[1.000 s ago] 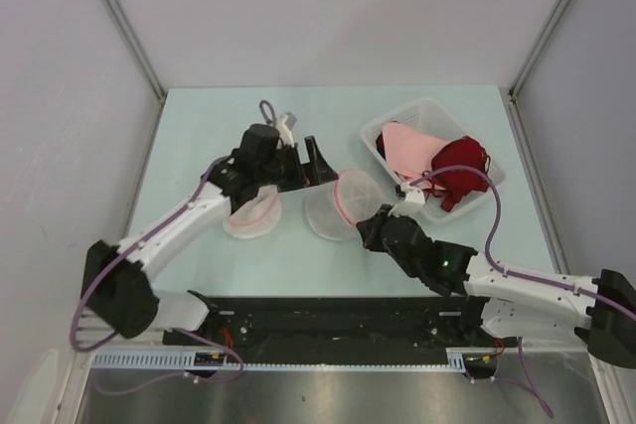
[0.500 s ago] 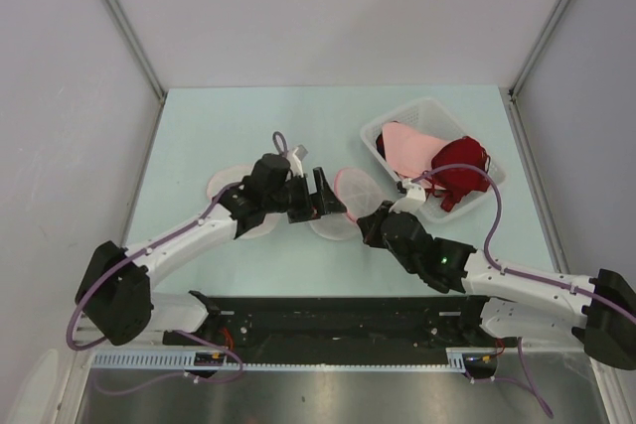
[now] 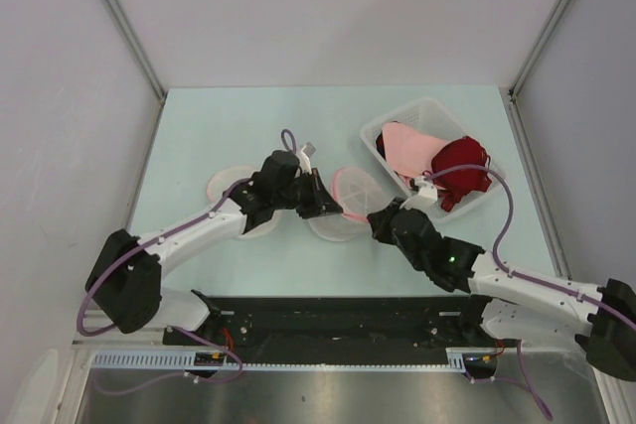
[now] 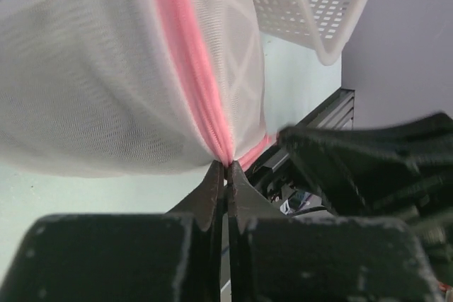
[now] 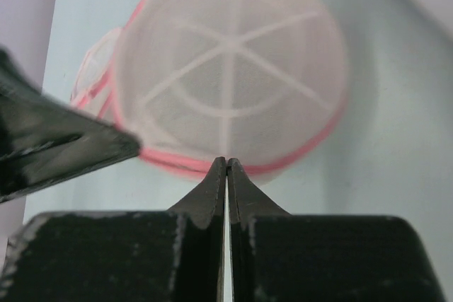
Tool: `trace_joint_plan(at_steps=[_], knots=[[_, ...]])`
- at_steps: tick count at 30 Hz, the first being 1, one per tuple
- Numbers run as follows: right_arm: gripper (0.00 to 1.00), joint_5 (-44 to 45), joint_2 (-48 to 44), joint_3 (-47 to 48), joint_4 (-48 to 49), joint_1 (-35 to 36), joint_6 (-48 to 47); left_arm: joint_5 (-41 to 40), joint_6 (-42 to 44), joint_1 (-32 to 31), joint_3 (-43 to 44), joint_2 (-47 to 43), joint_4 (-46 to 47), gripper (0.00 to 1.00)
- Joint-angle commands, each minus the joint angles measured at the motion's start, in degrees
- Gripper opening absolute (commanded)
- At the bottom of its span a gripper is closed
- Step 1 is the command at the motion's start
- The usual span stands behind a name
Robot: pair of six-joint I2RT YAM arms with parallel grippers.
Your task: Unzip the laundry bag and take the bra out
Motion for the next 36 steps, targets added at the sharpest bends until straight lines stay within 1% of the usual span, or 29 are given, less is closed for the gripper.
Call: trace_joint_plan(at_steps=[1, 2, 3, 6, 8, 9, 11, 12, 13, 14, 15, 16, 17, 18, 19, 21, 22, 23, 26, 28, 30, 32, 33, 36], knots=[[0.0, -0.12, -5.6, -5.13, -2.93, -8.82, -0.27, -0.15, 2.79, 1.71, 3.86, -4.49, -2.29, 0.0], [0.0, -1.44, -6.48, -6.01, -2.93, -10.76, -1.14, 0.02, 3.23, 2.67, 4.65, -5.02, -3.08, 0.01], [0.0, -3.97, -7.79, -6.89, -3.11, -14.17, -1.67, -0.24, 3.76, 3.12, 5.18, -5.37, -4.48, 0.01], [0.0, -6.01, -11.05, -7.95, -3.55, -16.23, -3.6, -1.03, 5.43, 4.61, 5.88, -5.9, -4.75, 0.0], [0.0, -7.77, -12.11, -7.6, -2.59, -15.88, -4.05, -0.25, 6.84, 5.4, 7.45, -4.68, -5.19, 0.0], [0.0, -8.73, -12.2, -7.34, -2.41, -14.49, -3.53, 0.11, 7.28, 5.58, 8.25, -2.84, -5.28, 0.0], [0.0, -6.74, -11.59, -6.37, -1.88, -11.24, -2.65, 1.07, 8.86, 5.49, 11.14, 0.06, -4.93, 0.0], [0.0, -5.59, -11.06, -6.02, -1.96, -9.39, -1.42, 1.51, 9.38, 5.58, 12.46, 1.56, -5.1, 0.07], [0.0, -4.36, -10.36, -5.41, -1.88, -5.28, -0.8, 2.48, 10.43, 5.58, 15.52, 5.05, -5.8, 0.2], [0.0, -2.0, -8.87, -4.44, -1.96, -3.68, 0.07, 2.75, 10.88, 5.58, 17.12, 6.48, -8.07, 0.36], [0.0, -1.19, -8.25, -4.0, -1.79, -1.83, 0.78, 2.92, 11.41, 5.58, 18.7, 7.8, -9.49, 0.68], [0.0, -0.66, -7.63, -3.56, -1.7, 0.36, 2.09, 2.49, 12.54, 5.41, 19.76, 8.07, -10.54, 0.79], [0.0, 0.47, -6.67, -3.21, -0.92, 1.43, 2.63, 1.62, 13.08, 5.23, 20.47, 7.29, -11.42, 0.86], [0.0, 1.01, -6.31, -3.2, -0.39, 2.13, 3.59, 0.39, 13.52, 5.23, 20.3, 6.24, -11.87, 1.0], [0.0, 1.88, -5.96, -3.12, 0.31, 2.92, 4.03, -2.15, 13.87, 5.14, 19.69, 3.45, -12.48, 1.0], [0.0, 2.5, -5.17, -3.2, 0.93, 3.02, 4.65, -4.53, 14.75, 5.14, 18.98, 0.44, -15.11, 1.0], [0.0, 2.68, -4.91, -3.2, 1.72, 2.93, 4.48, -7.24, 14.84, 4.97, 17.59, -3.05, -15.82, 1.0], [0.0, 2.59, -4.55, -3.2, 2.25, 2.76, 3.95, -8.4, 14.66, 5.05, 16.53, -4.74, -16.78, 1.0], [0.0, 1.28, -4.11, -3.12, 3.22, 1.44, 2.63, -9.91, 12.91, 4.79, 11.08, -11.32, -16.88, 1.0], [0.0, 0.66, -3.76, -2.76, 3.22, 0.82, 2.28, -8.25, 11.24, 4.7, 6.53, -13.01, -14.61, 1.0], [0.0, 0.31, -3.67, -2.68, 4.87, 0.21, 2.1, -4.47, 8.7, 4.44, 3.88, -13.28, -10.76, 1.0], [0.0, -0.04, -3.5, -2.59, 5.15, -0.06, 1.84, -1.66, 7.2, 2.95, 1.06, -11.19, -8.11, 1.0], [0.0, -0.13, -3.32, -2.5, 5.24, -0.23, 1.67, -1.47, 6.32, 2.25, 0.7, -10.13, -5.83, 1.0], [0.0, -0.4, -3.41, -2.41, 4.81, -0.32, 1.66, -1.56, 5.17, -0.13, 0.52, -6.01, -3.01, 1.0]])
